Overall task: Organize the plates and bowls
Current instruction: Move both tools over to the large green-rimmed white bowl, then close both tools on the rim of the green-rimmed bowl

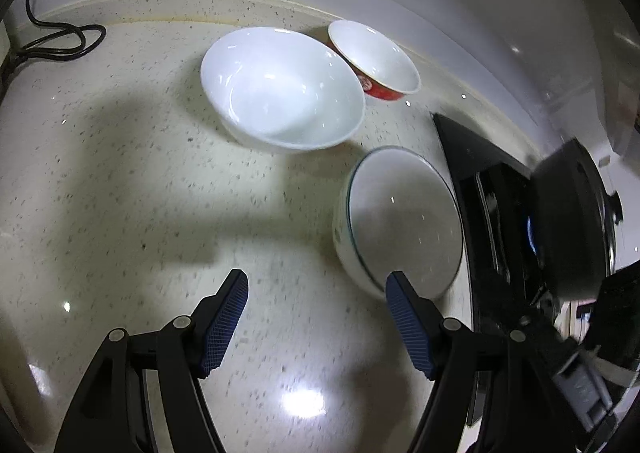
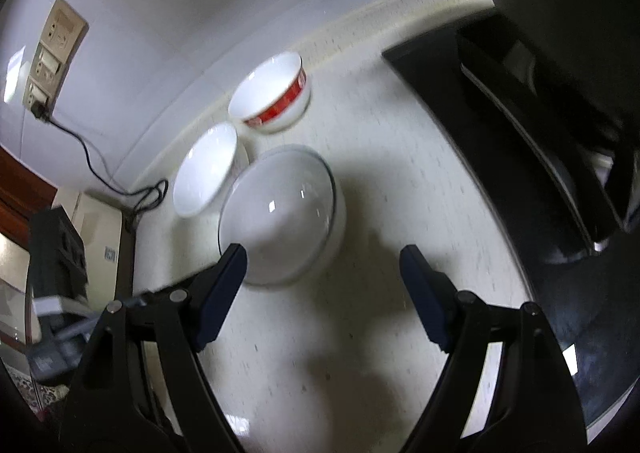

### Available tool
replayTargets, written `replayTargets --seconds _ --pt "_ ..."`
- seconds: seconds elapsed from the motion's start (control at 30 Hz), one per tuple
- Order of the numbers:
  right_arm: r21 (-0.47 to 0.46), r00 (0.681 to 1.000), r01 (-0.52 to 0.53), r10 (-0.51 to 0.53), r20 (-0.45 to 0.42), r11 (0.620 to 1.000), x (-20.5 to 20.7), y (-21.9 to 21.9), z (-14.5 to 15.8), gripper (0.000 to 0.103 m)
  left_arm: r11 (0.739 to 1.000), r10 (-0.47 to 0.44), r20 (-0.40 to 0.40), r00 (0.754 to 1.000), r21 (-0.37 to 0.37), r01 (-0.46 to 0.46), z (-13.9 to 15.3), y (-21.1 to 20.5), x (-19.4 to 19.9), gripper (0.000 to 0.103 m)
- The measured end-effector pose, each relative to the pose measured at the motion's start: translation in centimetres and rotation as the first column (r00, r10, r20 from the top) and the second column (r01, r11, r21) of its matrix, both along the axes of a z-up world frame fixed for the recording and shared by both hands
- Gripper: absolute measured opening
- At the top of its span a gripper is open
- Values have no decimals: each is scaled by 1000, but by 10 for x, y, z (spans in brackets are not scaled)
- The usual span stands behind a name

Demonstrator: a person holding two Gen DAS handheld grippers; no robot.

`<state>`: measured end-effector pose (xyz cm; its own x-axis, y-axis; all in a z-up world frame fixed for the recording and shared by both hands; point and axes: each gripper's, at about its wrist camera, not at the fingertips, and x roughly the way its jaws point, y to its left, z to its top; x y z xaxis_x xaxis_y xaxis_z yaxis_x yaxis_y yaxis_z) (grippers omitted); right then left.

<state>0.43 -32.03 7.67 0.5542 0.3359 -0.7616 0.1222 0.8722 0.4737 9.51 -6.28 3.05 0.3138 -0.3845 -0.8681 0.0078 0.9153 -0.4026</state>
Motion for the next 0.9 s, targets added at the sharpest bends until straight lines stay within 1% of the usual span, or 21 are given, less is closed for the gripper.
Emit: replayTargets --seconds 0.1,0.17,0.23,0.3,0.43,0.53,0.57,0.63,0.67,0.7,0.73,0.77,0.8,0.83,0.87,0.9 --pt "13 1000 4 -4 -2 1000 12 1 1 81 1000 0 30 1000 16 0 0 -4 8 72" --pt "1 1000 -4 4 -14 1000 19 4 -1 81 999 -2 60 998 49 -1 -1 -11 16 72" --pt "-9 999 -9 9 -32 1000 25 6 -5 81 998 -6 70 998 65 1 -4 -16 22 72" --pt "-18 999 -4 3 -54 1000 29 7 -11 81 995 -18 83 996 100 10 -8 -23 30 72" --pt "-21 996 1 -3 -85 1000 38 4 -22 81 990 -46 105 993 141 31 -16 -28 34 70" --pt "-25 994 -1 -2 -109 1000 44 4 -29 81 985 -69 105 992 164 51 -22 -30 37 60" --pt "-24 994 -3 1 -112 1000 47 5 -31 81 984 -75 104 992 169 56 -25 -31 38 54" --pt "-24 993 -12 9 -118 1000 49 7 -34 80 984 -86 102 991 167 69 -27 -31 40 49" --pt "-27 993 -14 11 -117 1000 48 7 -33 77 984 -96 106 990 157 78 -28 -32 41 44" --pt "-30 993 -17 14 -117 999 48 8 -33 71 984 -110 111 988 153 92 -29 -34 40 38" --pt "-34 993 -24 20 -119 999 49 10 -34 66 982 -127 119 985 156 108 -28 -38 40 35" --pt "-38 993 -29 24 -119 999 50 11 -34 48 979 -147 130 981 163 125 -27 -43 38 28" --pt "-44 992 -35 29 -121 998 50 12 -35 28 976 -165 138 977 167 142 -26 -46 37 20" --pt "-25 993 -46 43 -112 999 49 12 -35 25 973 -181 143 973 169 157 -26 -50 36 17" --pt "-19 993 -49 46 -106 999 50 13 -35 21 970 -194 147 970 178 167 -25 -53 36 16" --pt "-38 993 -51 46 -105 998 49 15 -34 21 968 -197 149 969 185 168 -25 -54 35 16"
